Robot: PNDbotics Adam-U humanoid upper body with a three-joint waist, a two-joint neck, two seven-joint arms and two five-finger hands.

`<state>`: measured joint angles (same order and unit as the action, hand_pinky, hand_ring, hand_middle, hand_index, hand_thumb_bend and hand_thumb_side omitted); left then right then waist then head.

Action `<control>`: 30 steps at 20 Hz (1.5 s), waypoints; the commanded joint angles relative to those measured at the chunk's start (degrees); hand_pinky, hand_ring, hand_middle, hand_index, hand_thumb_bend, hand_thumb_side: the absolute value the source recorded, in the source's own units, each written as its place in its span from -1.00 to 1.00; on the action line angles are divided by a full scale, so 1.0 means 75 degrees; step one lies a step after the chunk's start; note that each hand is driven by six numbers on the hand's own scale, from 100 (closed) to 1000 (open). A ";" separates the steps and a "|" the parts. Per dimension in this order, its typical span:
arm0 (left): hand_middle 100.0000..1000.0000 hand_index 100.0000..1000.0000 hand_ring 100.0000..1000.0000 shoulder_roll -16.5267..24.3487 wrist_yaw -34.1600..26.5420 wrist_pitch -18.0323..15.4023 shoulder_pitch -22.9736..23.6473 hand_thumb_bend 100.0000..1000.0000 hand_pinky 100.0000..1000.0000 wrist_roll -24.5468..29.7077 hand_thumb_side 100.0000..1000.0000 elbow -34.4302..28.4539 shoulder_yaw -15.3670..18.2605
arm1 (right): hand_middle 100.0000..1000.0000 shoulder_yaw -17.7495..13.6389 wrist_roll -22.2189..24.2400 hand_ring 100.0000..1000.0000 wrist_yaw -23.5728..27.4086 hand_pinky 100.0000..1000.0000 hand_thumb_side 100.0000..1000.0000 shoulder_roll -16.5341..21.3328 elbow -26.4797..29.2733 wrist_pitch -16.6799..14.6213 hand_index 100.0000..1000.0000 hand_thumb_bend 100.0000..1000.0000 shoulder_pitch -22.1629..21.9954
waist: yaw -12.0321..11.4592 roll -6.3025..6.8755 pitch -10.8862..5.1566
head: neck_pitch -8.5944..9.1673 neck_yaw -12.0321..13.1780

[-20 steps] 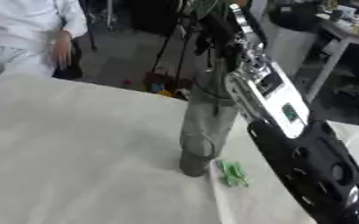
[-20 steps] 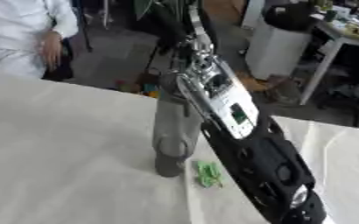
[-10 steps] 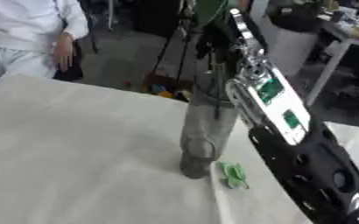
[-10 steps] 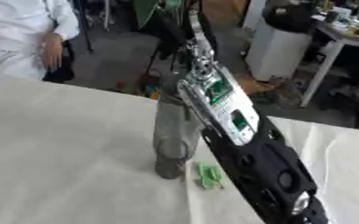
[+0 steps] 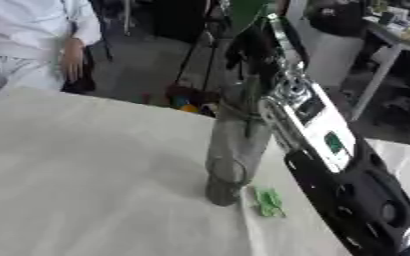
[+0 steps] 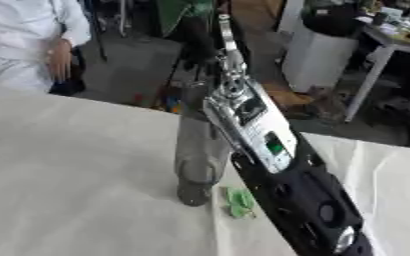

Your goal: Arrange flowers into the vase.

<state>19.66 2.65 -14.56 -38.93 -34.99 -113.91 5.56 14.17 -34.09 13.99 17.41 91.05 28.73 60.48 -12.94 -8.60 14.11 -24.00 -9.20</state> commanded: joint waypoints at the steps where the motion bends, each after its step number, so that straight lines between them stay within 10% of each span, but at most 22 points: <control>1: 0.69 0.90 0.77 0.0077 -0.0020 0.0000 -0.0156 -1.00 0.76 -0.0009 1.00 -0.0091 0.0027 | -1.00 -0.0026 -0.0906 -0.50 -0.0043 -0.56 0.17 0.0130 0.0194 0.0770 -0.94 -0.57 0.0106 | 0.0025 0.0106 -0.0118 | 0.0119 0.0010; 30: 0.69 0.90 0.77 0.0055 -0.0043 0.0017 -0.0163 -1.00 0.76 0.0013 1.00 -0.0091 0.0015 | -0.61 0.0042 -0.0907 -0.36 -0.0707 -0.48 0.22 0.0202 0.0325 0.0761 -0.62 -0.55 -0.0075 | 0.0161 0.0148 -0.0137 | 0.0184 0.0014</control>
<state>19.64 2.56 -14.51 -39.31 -34.94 -113.91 5.56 14.83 -34.78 9.20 17.44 92.63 28.16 58.98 -11.79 -8.23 14.13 -23.03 -9.17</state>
